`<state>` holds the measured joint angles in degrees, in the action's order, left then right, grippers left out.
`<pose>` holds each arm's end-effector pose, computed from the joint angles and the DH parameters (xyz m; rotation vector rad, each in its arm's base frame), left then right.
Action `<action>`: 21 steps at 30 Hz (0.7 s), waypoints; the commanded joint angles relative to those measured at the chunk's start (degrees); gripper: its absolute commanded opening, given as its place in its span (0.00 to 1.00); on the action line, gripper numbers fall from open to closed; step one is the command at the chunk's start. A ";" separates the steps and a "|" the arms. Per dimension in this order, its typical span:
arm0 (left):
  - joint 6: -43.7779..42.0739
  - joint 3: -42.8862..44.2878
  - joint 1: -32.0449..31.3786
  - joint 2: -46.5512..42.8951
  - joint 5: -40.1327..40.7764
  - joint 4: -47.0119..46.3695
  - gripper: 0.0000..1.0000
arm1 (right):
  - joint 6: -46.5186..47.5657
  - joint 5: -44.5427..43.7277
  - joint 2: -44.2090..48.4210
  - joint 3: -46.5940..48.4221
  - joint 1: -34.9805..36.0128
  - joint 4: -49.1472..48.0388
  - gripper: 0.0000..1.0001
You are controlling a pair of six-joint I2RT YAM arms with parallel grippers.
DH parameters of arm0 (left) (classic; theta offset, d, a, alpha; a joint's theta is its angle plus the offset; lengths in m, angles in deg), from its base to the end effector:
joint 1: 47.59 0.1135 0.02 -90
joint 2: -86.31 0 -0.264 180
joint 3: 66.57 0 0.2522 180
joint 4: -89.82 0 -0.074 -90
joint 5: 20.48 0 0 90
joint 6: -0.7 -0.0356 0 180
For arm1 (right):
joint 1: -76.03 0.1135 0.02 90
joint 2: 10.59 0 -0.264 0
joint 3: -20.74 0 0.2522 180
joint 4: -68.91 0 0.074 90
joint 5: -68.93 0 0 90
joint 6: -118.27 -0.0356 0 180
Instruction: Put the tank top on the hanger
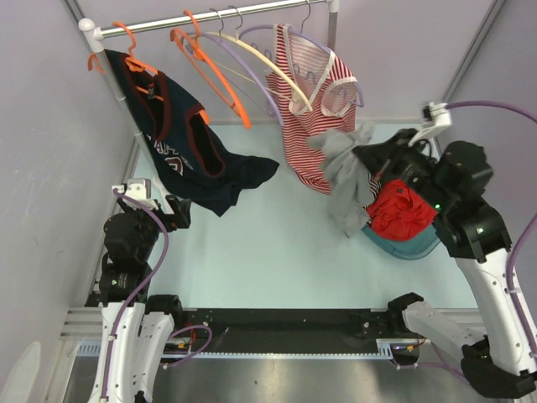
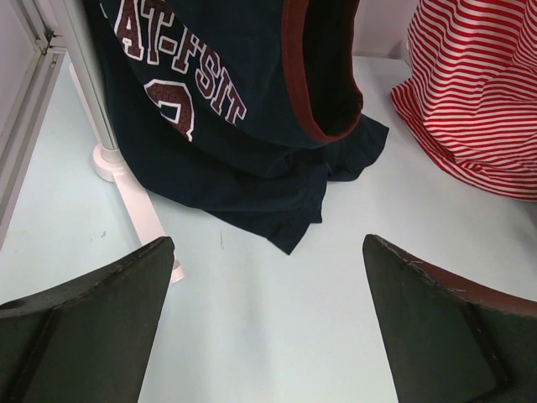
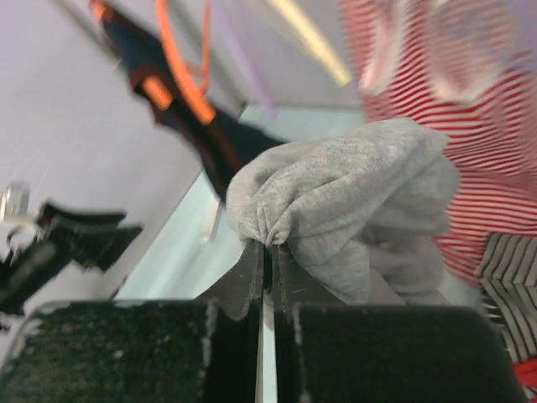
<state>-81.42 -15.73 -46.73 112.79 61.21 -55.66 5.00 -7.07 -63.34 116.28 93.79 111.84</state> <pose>0.1210 -0.0033 0.3160 -0.0272 1.7509 -0.2163 0.1439 0.0551 0.4947 -0.1197 1.6193 0.7488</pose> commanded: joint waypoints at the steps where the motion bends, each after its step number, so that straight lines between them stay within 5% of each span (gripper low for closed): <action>1: -1.20 -0.52 -0.34 -0.11 -1.18 -1.07 0.99 | 4.54 -12.20 0.19 1.28 12.71 -1.40 0.00; 8: -1.20 -0.61 -0.42 0.24 -0.65 -0.98 0.99 | 8.41 -23.04 -3.49 2.60 33.63 0.62 0.00; 16: -1.11 -0.69 -0.42 0.68 0.58 -0.98 0.99 | 2.63 -31.03 -10.96 -8.62 33.57 -3.41 0.02; 18: -1.46 -0.61 -0.42 0.94 -0.20 -1.06 0.99 | -0.36 -39.35 -11.06 -13.55 33.04 -4.64 0.22; 19: -1.55 -0.61 -0.34 1.20 -0.03 -1.07 0.99 | -1.68 -39.66 -11.14 -15.58 31.39 -5.52 0.56; 21: -1.73 -0.61 -0.34 1.38 0.41 -0.89 0.99 | -2.66 -36.35 -11.23 -20.07 29.10 -5.18 0.82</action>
<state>-81.86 -15.95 -46.73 113.53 61.42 -55.68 6.73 -37.54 -74.88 101.94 126.40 109.46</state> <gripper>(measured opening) 0.994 0.633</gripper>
